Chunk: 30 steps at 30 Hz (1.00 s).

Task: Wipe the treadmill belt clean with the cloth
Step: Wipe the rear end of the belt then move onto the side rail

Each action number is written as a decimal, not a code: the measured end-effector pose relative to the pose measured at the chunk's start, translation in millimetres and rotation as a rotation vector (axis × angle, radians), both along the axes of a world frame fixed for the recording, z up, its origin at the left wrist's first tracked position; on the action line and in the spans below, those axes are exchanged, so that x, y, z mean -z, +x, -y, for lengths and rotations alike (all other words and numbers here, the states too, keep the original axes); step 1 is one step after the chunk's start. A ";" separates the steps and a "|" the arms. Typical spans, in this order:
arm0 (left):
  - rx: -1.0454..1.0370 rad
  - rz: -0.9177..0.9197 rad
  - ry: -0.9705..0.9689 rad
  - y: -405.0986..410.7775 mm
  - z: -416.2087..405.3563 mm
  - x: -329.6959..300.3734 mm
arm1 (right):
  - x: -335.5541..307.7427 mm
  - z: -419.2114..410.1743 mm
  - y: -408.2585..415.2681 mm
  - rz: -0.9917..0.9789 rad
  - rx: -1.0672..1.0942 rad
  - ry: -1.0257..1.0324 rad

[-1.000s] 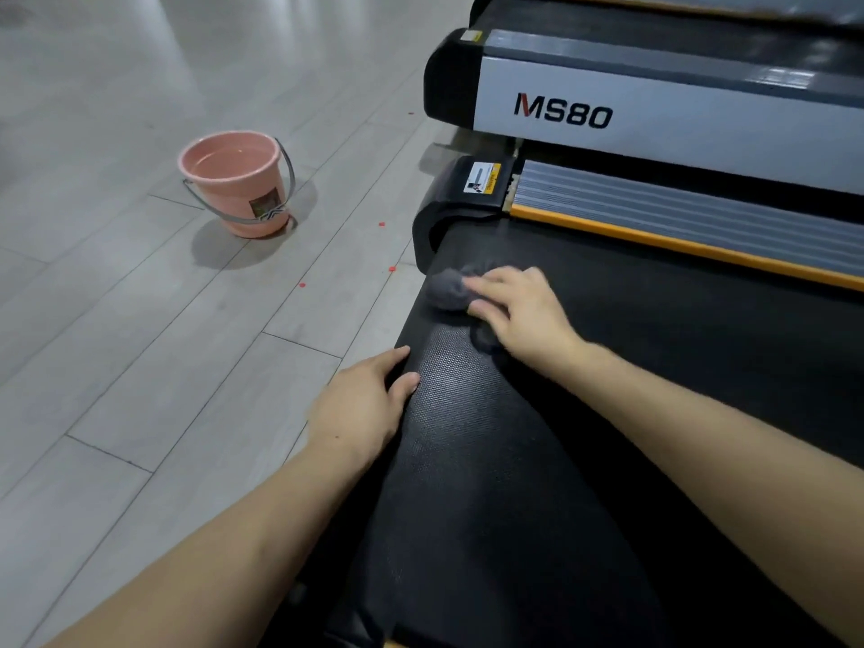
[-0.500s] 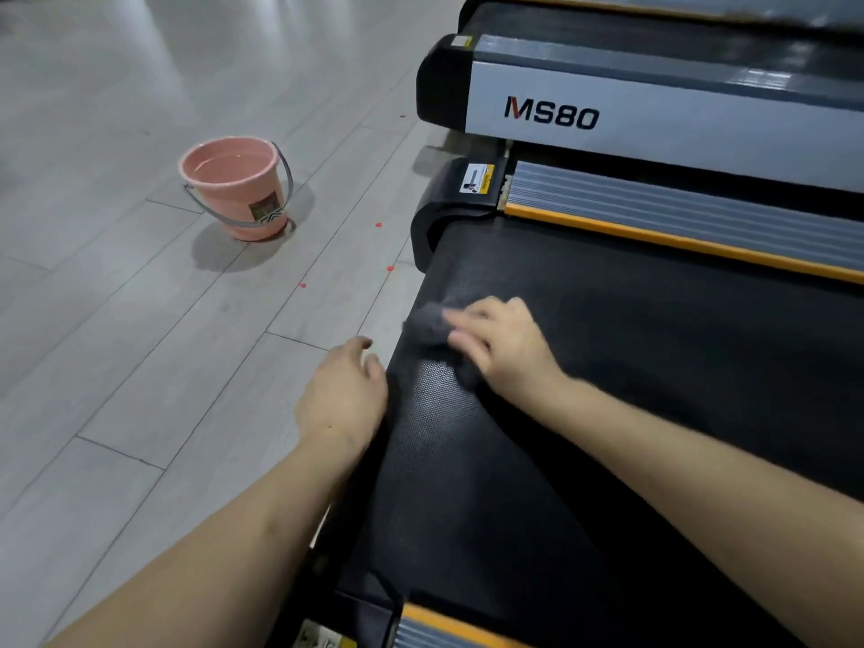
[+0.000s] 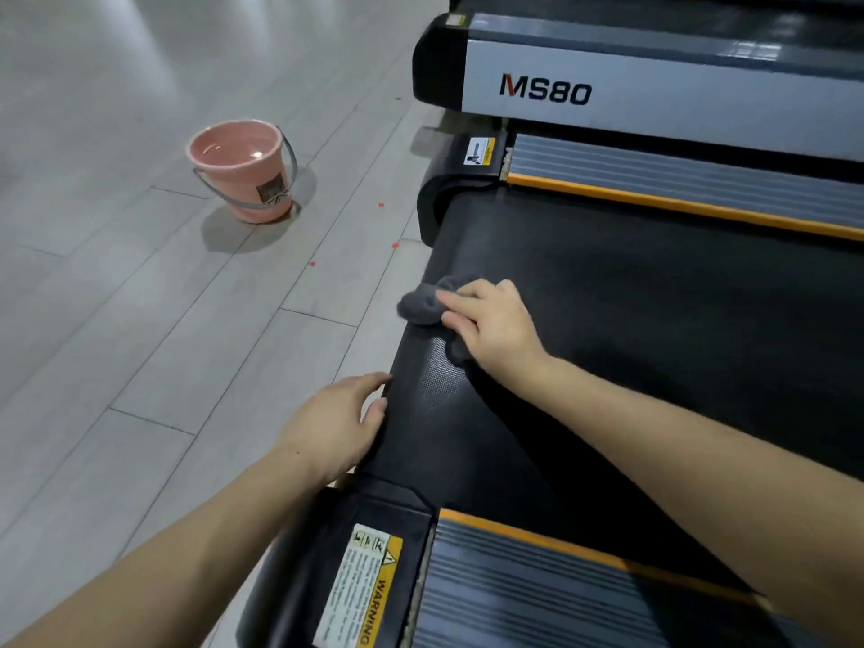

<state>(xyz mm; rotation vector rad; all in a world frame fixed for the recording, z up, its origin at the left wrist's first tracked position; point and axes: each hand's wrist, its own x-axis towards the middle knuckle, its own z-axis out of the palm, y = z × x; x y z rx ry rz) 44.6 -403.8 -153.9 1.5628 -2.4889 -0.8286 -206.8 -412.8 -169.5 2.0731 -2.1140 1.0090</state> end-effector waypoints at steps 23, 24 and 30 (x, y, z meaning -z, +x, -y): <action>-0.016 0.174 -0.153 46.3 -25.2 -48.5 | -17.9 -125.9 28.8 -0.076 -0.333 0.261; -0.018 0.174 -0.149 45.5 -29.9 -55.9 | -22.5 -131.2 26.7 -0.112 -0.344 0.298; 0.076 0.229 -0.125 26.2 -57.7 -107.7 | -53.6 -167.7 8.5 -0.329 -0.411 0.528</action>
